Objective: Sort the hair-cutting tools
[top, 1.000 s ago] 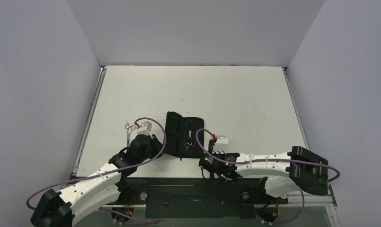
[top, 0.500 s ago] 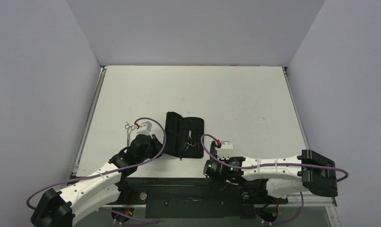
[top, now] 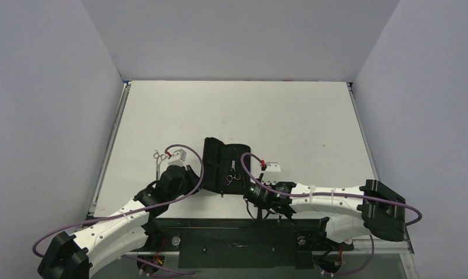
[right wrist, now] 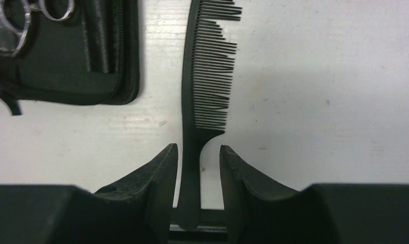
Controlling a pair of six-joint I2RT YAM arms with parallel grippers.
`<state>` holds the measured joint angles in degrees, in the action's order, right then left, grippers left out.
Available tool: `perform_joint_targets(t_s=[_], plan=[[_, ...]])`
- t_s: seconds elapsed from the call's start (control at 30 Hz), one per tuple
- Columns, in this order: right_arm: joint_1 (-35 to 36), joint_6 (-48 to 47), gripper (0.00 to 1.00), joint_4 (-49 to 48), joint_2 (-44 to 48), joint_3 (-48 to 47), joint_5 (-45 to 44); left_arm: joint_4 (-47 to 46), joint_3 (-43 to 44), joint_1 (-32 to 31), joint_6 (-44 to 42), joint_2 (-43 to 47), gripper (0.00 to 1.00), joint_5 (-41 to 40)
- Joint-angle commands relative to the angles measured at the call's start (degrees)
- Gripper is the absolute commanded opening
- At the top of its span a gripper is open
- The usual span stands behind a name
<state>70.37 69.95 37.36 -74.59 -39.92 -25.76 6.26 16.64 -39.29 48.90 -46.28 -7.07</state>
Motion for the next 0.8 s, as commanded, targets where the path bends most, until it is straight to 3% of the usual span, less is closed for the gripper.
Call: perform_joint_targets(t_s=[0.0,0.43,0.77], plan=[[-1.8,-4.6,0.31,-2.7,-4.2,-1.6,2.2,-0.9,0.3,-0.1,0.0,0.3,0.00,-0.3],[-1.1,-4.4,0.28,-6.9,-7.5,1.6,6.2,-0.8,-0.1,-0.1,0.1,0.6,0.00,-0.3],[3.1,1.3,0.14,-7.5,-3.7,8.6,7.4,-0.5,-0.3,-0.1,0.4,0.9,0.00,-0.2]])
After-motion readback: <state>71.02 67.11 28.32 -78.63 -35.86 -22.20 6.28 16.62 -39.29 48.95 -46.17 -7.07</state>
